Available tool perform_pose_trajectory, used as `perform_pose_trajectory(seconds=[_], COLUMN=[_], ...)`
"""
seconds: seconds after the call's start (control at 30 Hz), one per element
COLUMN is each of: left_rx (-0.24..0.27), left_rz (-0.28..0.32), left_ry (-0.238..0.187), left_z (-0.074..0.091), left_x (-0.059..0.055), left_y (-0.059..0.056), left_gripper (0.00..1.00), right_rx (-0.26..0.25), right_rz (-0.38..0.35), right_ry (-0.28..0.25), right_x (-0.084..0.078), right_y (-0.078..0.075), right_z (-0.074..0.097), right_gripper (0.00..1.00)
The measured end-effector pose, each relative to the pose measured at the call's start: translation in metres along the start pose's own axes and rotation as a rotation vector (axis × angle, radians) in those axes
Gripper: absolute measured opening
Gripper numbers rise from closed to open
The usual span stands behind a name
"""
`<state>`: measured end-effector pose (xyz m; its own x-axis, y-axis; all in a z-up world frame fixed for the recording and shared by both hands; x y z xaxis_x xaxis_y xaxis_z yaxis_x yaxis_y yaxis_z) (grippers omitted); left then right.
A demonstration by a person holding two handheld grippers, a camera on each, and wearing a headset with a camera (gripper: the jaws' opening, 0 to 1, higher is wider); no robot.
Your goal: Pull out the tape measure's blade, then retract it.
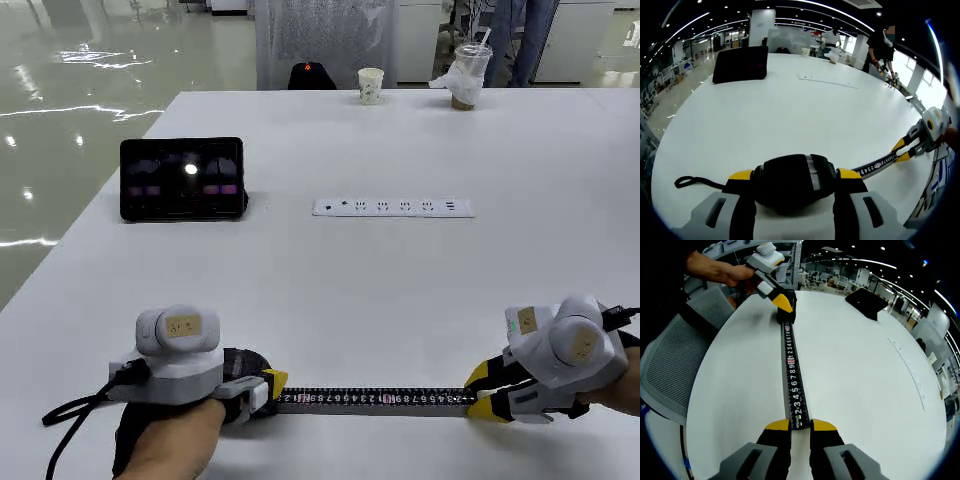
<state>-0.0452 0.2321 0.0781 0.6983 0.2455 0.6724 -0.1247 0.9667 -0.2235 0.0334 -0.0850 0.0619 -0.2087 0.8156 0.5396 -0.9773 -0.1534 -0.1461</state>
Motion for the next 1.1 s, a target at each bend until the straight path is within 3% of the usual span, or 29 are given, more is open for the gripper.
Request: perform_pose_trajectory(seconds=[0.77,1.1], left_rx=[-0.018,-0.029], left_rz=[0.01,0.014], left_ry=[0.01,0.014], left_z=[0.001,0.002], left_x=[0.0,-0.001], left_y=[0.002,0.003], left_gripper=[0.57,0.58], right_rx=[0.002,0.009], right_rz=[0.005,0.014], right_ry=[0.006,-0.021], right_x=[0.001,0.014], right_y=[0.002,0.004], right_z=[0.0,-0.01], right_gripper=[0.11,0.11])
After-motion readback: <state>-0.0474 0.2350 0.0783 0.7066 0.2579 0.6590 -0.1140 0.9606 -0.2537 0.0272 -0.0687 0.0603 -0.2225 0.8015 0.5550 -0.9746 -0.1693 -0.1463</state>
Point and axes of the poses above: the centre of the closed fingertips' face, and the gripper's own axes: z roughly backward along the fingers, y roughly to its left, x roughly out of its top, the point moved 9 cm from there along z, roughly backward along the fingers, and after that the axes turned 8 degrees about z, right-handed, at the moved point
